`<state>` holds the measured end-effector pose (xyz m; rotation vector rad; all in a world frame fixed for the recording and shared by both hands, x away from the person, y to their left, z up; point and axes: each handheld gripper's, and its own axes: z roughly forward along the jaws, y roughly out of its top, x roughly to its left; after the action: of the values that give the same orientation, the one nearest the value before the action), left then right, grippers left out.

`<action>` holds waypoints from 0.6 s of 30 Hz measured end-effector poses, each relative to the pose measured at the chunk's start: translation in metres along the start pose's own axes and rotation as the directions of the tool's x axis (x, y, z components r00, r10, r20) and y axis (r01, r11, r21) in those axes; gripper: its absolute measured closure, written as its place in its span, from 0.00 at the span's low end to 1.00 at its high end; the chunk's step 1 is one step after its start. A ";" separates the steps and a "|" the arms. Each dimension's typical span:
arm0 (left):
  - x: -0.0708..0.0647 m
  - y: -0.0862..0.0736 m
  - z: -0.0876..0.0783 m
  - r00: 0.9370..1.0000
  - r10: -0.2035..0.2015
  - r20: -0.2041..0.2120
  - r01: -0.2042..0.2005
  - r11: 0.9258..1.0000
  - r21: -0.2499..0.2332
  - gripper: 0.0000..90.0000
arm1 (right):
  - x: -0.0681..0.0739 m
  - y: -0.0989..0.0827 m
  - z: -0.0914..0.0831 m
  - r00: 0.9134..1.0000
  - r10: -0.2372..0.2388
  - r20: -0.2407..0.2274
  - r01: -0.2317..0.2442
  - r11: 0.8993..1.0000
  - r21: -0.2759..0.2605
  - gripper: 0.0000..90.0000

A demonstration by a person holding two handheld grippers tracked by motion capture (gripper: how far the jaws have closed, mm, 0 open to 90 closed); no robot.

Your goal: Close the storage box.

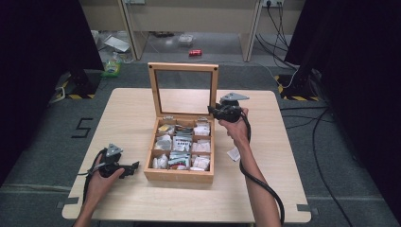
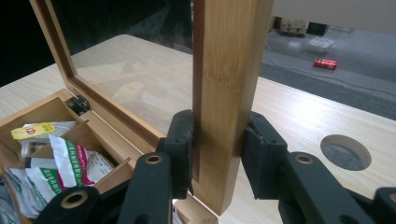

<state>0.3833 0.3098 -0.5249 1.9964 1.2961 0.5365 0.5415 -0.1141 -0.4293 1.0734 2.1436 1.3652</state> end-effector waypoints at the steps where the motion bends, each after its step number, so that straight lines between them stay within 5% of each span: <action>1: 0.000 0.000 0.000 1.000 0.000 0.000 0.000 1.000 0.000 0.05 | 0.001 0.000 -0.001 1.000 -0.003 -0.001 0.003 1.000 -0.002 0.74; 18: 0.000 0.000 0.000 1.000 0.000 0.000 0.000 1.000 -0.001 0.05 | 0.014 0.002 -0.015 0.998 -0.050 0.027 0.050 0.999 0.004 0.72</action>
<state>0.3833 0.3098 -0.5249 1.9957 1.2959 0.5367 0.5235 -0.1118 -0.4200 1.0266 2.1397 1.3177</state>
